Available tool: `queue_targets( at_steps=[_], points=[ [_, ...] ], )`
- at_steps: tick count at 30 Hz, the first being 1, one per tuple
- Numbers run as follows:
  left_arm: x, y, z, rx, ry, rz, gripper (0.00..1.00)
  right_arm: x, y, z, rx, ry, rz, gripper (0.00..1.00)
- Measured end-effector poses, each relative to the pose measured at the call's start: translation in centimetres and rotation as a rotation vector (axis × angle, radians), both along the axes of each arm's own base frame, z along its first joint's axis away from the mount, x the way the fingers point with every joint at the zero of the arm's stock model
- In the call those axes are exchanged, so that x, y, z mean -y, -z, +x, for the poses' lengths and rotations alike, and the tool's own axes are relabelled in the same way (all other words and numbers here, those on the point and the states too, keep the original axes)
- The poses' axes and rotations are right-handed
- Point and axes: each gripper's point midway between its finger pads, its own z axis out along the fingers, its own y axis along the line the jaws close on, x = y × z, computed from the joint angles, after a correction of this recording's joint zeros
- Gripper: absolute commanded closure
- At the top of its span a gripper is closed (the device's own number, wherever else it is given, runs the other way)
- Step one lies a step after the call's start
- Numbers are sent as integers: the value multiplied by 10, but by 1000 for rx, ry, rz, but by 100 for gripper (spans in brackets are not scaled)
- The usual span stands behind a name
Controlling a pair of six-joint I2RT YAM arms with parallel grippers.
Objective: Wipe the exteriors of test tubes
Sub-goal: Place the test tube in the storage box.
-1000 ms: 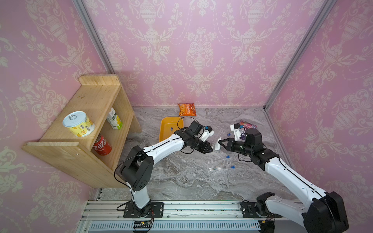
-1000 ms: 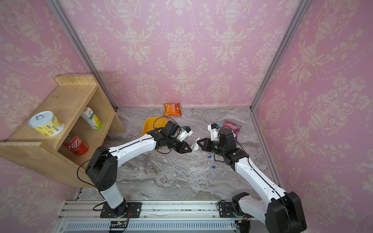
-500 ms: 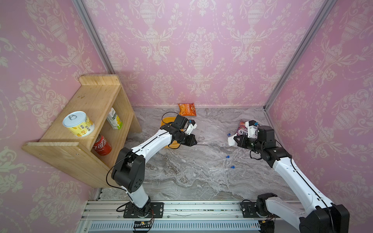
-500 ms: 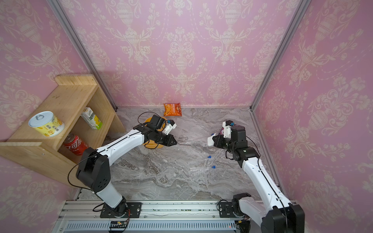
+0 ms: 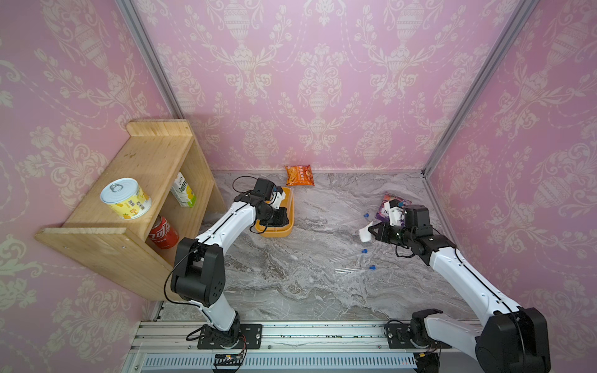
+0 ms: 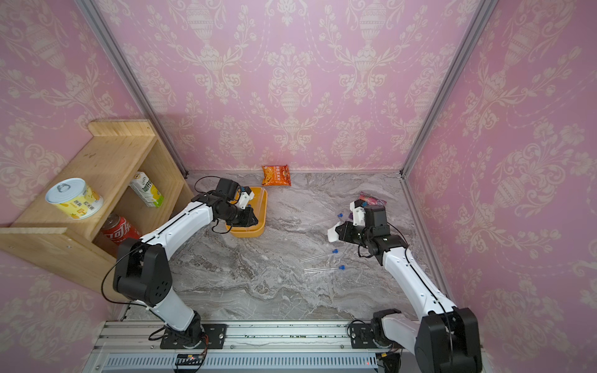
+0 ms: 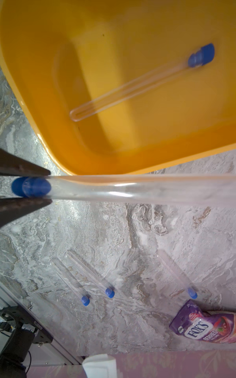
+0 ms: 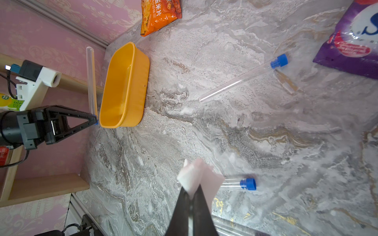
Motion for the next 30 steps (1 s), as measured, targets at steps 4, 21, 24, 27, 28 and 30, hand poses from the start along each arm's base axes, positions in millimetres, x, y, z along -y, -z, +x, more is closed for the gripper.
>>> queue_targets(
  at_steps=[4, 21, 24, 27, 28, 30],
  points=[
    [-13, 6, 5, -11, -39, 14, 82, -3, 7, -4, -13, -17, 14, 100],
    [-17, 80, 41, -154, -105, 84, 83, -7, 7, -28, -11, -50, 46, 100],
    [-19, 86, 50, -157, -120, 104, 84, -7, 9, -30, -16, -54, 50, 100],
    [-22, 91, 52, -165, -134, 124, 83, -7, 9, -32, -13, -54, 50, 100],
    [-23, 92, 52, -169, -139, 128, 83, -7, 9, -33, -12, -54, 50, 100],
    [-24, 92, 52, -171, -147, 133, 83, -7, 10, -33, -11, -55, 51, 100]
  ],
)
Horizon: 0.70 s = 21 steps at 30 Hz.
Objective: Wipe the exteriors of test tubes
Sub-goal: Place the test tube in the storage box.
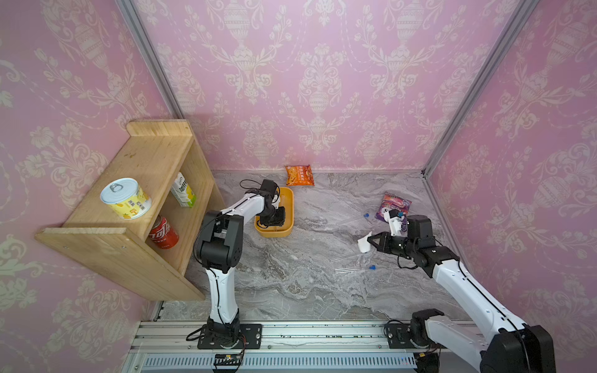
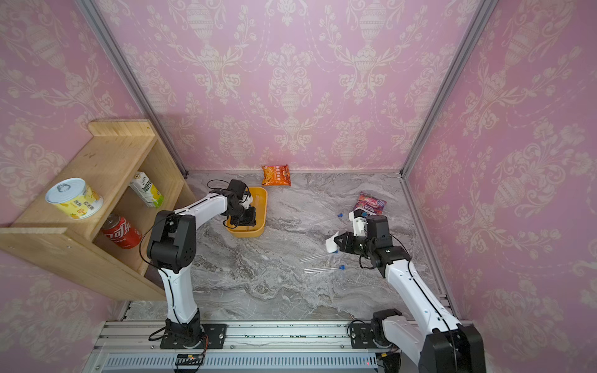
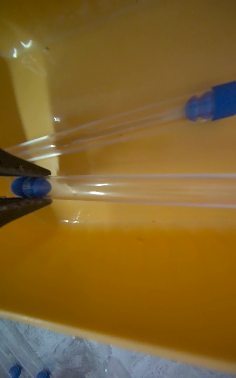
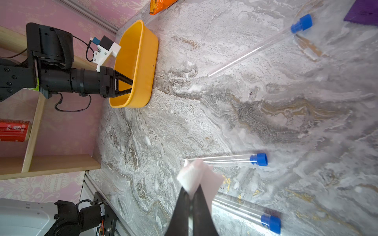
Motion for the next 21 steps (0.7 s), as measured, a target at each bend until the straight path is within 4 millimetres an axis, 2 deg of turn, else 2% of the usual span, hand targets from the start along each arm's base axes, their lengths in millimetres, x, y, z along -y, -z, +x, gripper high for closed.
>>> queue_targets(
  at_steps=[11, 21],
  points=[
    [3, 3, 1, -10, -8, 16, 80, -1, 4, -3, -10, -5, 4, 100],
    [10, 8, 3, -28, 7, 38, 83, 0, 8, -4, -16, -4, 3, 100]
  ],
)
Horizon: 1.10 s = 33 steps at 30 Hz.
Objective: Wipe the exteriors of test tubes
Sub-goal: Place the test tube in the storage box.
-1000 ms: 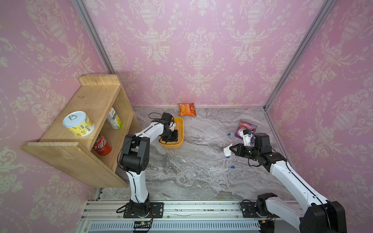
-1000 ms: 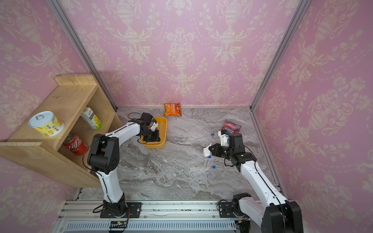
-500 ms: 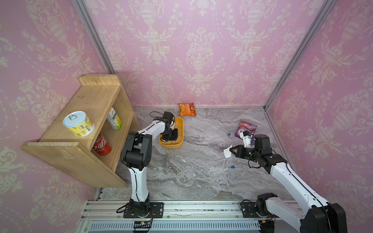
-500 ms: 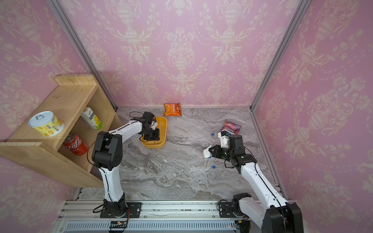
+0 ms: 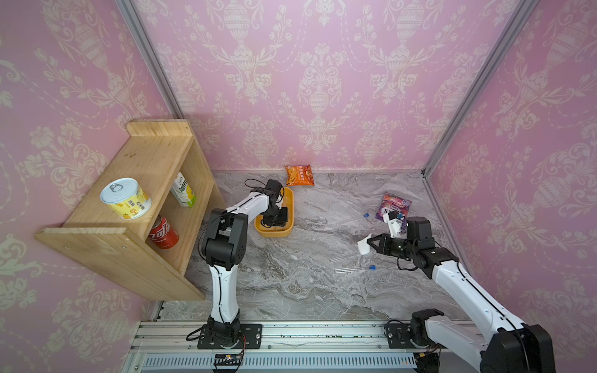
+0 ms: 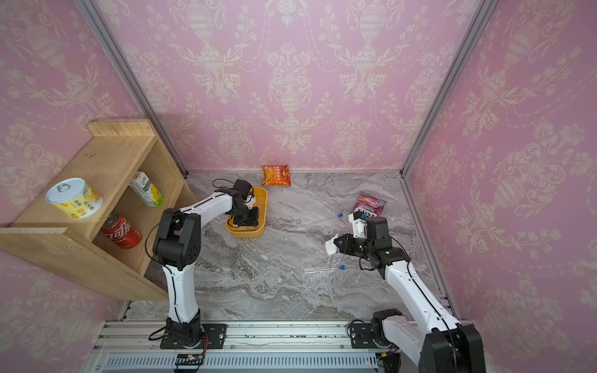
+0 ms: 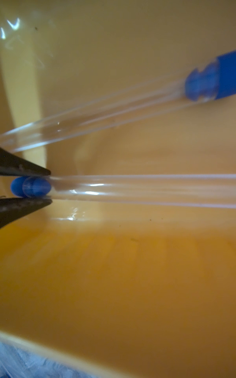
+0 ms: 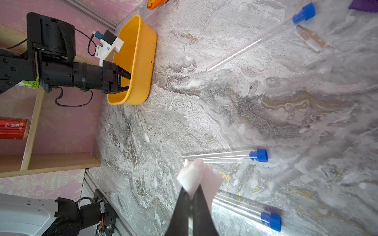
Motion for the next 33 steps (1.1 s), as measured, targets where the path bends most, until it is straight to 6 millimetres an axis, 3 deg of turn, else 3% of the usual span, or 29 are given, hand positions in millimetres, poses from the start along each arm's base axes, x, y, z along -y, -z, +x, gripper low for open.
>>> queue_targets(
  at_steps=[21, 28, 33],
  points=[
    [5, 5, 1, -24, -5, 28, 61, 4, 1, -1, 0, 12, 6, 100],
    [6, -6, -1, -1, -19, 22, 40, 4, 2, -2, -8, 12, 5, 100],
    [1, -41, -6, 73, -33, 18, 15, 5, 5, -4, -22, 13, 2, 100]
  ],
)
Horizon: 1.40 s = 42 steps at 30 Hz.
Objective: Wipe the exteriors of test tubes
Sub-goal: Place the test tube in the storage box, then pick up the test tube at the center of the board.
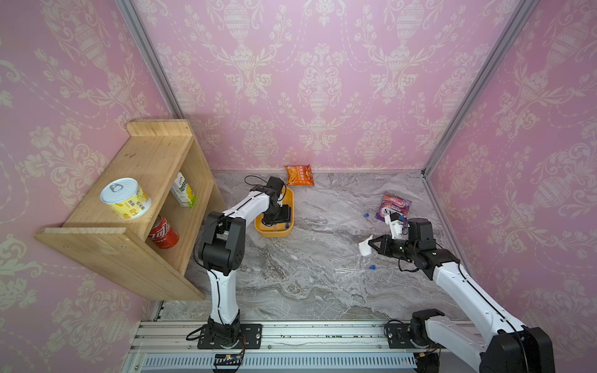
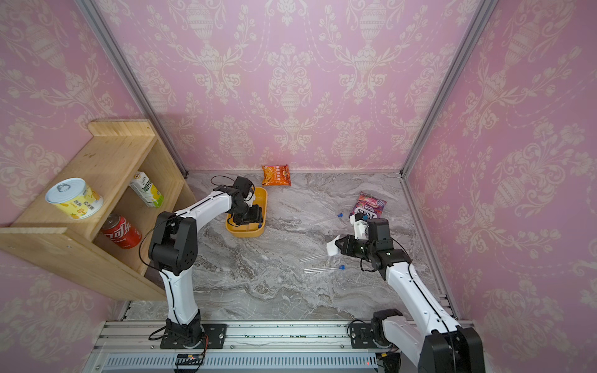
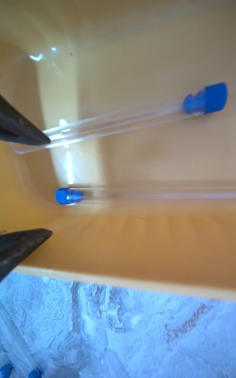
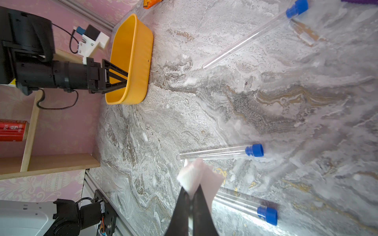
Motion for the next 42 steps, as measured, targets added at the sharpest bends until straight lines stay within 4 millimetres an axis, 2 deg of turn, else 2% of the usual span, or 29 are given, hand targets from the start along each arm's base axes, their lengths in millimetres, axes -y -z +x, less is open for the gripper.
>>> queue_targets(
  at_steps=[2, 5, 7, 12, 18, 22, 25, 27, 31, 36, 42],
  points=[
    [-3, -19, 1, 48, -7, 11, 1, 0, 1, -2, -9, 0, -1, 100],
    [-4, -49, -1, 133, 6, 58, 1, 2, 1, -6, -17, 3, -12, 100],
    [5, -67, -7, 179, 38, 85, 1, 4, 0, -7, -20, 8, -20, 100],
    [55, -93, -35, 254, 202, 125, 1, 11, -2, -12, -36, 33, -51, 100],
    [121, -102, -68, 305, 388, 109, 1, 30, -6, -20, -47, 104, -127, 100],
    [152, -104, -80, 310, 457, 21, 1, 49, -6, -20, -62, 180, -183, 100],
    [173, -101, -83, 308, 506, -53, 1, 65, 1, -24, -101, 242, -228, 100],
    [187, -93, -85, 290, 543, -76, 1, 74, 6, -28, -133, 280, -257, 100],
    [228, -75, -90, 261, 653, -102, 1, 86, 16, -34, -190, 329, -309, 100],
    [271, -51, -97, 218, 785, -81, 1, 98, 28, -34, -259, 371, -342, 100],
    [302, -20, -111, 178, 916, 38, 2, 117, 32, -31, -287, 444, -344, 100]
  ],
)
